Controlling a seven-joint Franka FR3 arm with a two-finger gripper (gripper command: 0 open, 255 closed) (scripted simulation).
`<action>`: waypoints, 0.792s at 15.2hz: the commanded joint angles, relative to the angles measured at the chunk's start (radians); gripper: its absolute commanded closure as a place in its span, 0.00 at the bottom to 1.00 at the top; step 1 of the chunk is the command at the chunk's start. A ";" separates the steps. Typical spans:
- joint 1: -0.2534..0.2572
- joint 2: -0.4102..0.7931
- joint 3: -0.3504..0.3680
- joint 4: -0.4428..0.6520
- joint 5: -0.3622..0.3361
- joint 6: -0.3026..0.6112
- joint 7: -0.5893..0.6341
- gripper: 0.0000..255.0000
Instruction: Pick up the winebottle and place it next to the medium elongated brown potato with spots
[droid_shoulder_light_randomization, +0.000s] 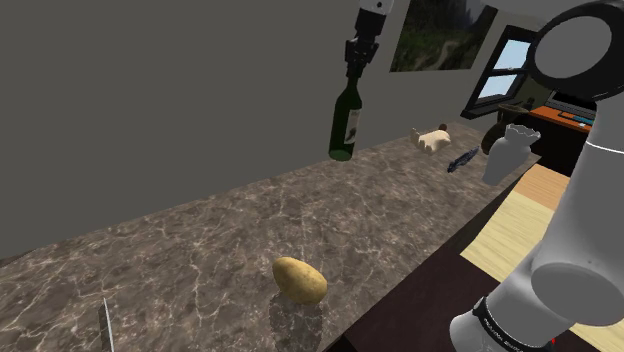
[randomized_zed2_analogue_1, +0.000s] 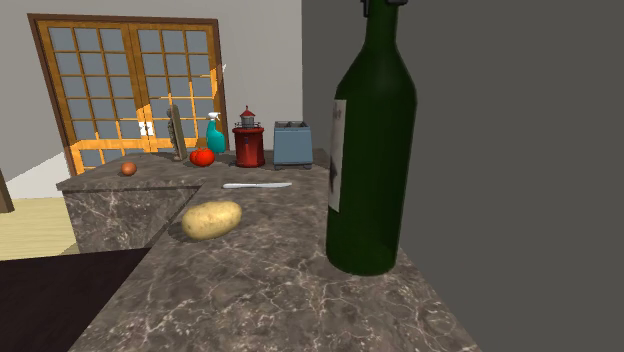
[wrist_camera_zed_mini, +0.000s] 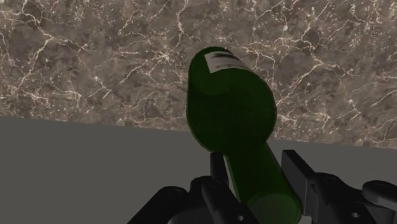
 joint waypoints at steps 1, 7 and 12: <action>0.030 -0.069 0.012 -0.100 -0.015 0.033 0.037 1.00; 0.101 -0.248 0.062 -0.330 -0.049 0.088 0.156 1.00; 0.151 -0.366 0.116 -0.468 -0.062 0.110 0.260 1.00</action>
